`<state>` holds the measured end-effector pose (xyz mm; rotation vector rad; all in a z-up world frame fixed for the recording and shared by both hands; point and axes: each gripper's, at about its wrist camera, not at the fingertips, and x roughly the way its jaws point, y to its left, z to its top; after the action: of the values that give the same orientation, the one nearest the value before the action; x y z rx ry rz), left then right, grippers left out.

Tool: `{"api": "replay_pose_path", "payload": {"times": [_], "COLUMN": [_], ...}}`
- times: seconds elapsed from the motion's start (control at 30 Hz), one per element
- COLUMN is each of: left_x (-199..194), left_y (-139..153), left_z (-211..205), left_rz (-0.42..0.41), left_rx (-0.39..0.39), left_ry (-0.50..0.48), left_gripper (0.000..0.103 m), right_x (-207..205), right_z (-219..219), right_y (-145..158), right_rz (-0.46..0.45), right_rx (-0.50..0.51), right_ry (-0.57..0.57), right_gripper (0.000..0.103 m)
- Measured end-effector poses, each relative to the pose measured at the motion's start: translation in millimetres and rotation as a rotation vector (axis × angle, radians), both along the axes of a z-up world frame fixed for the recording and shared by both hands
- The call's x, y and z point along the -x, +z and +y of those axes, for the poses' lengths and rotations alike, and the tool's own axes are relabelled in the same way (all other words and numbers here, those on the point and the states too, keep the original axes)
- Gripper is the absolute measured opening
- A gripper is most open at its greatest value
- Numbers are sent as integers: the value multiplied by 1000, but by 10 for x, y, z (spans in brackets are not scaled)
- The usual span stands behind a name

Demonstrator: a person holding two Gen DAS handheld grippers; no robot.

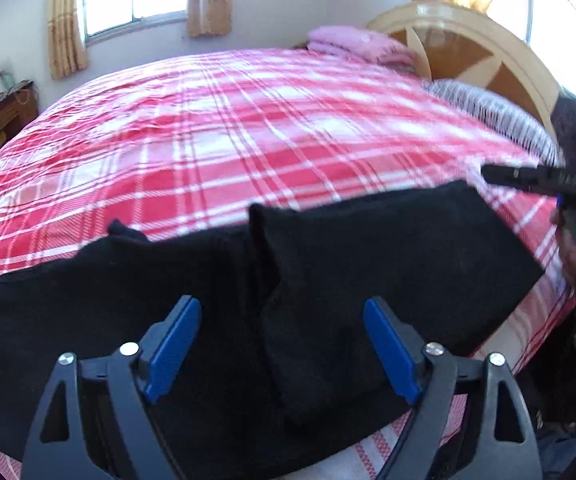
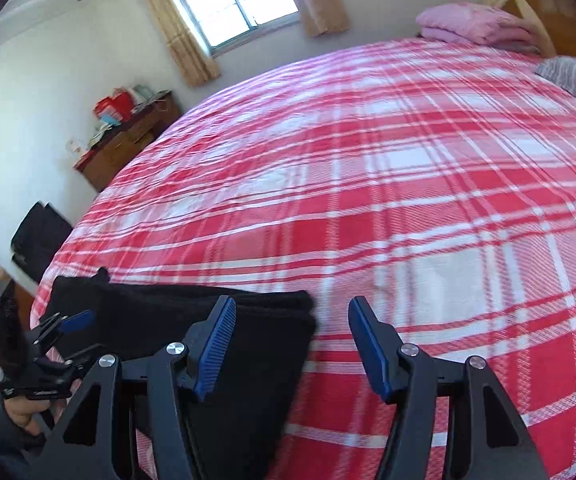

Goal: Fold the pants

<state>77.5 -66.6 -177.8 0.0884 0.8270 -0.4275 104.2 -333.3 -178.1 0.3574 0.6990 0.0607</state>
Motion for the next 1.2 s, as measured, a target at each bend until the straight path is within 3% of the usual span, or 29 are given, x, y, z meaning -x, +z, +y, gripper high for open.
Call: {"api": "replay_pose_path", "payload": {"times": [0.07, 0.17, 0.37, 0.5, 0.6, 0.8, 1.03, 1.2], "left_x": [-30, -79, -84, -70, -61, -65, -115, -163], "left_y": [-58, -168, -195, -199, -215, -213, -145, -30], "left_z": [15, 26, 21, 30, 24, 37, 96, 257], "left_rz": [12, 53, 46, 46, 42, 45, 75, 42], "left_rx": [-34, -56, -66, -68, -77, -71, -87, -147], "left_ry": [23, 36, 28, 25, 19, 21, 3, 38], "left_gripper": [94, 94, 99, 100, 102, 103, 103, 103], "right_x": [-46, -42, 122, 158, 198, 140, 117, -59], "right_z": [-30, 139, 773, 1240, 1380, 1161, 1335, 1531], "right_y": [-55, -28, 65, -221, -344, -269, -46, 10], "right_rz": [32, 24, -11, 90, 74, 81, 10, -5], "right_rx": [-22, 73, 80, 171, 282, 131, 153, 174], "right_ry": [-1, 20, 276, 381, 385, 354, 352, 364], "right_gripper": [58, 58, 58, 59, 59, 59, 59, 59]}}
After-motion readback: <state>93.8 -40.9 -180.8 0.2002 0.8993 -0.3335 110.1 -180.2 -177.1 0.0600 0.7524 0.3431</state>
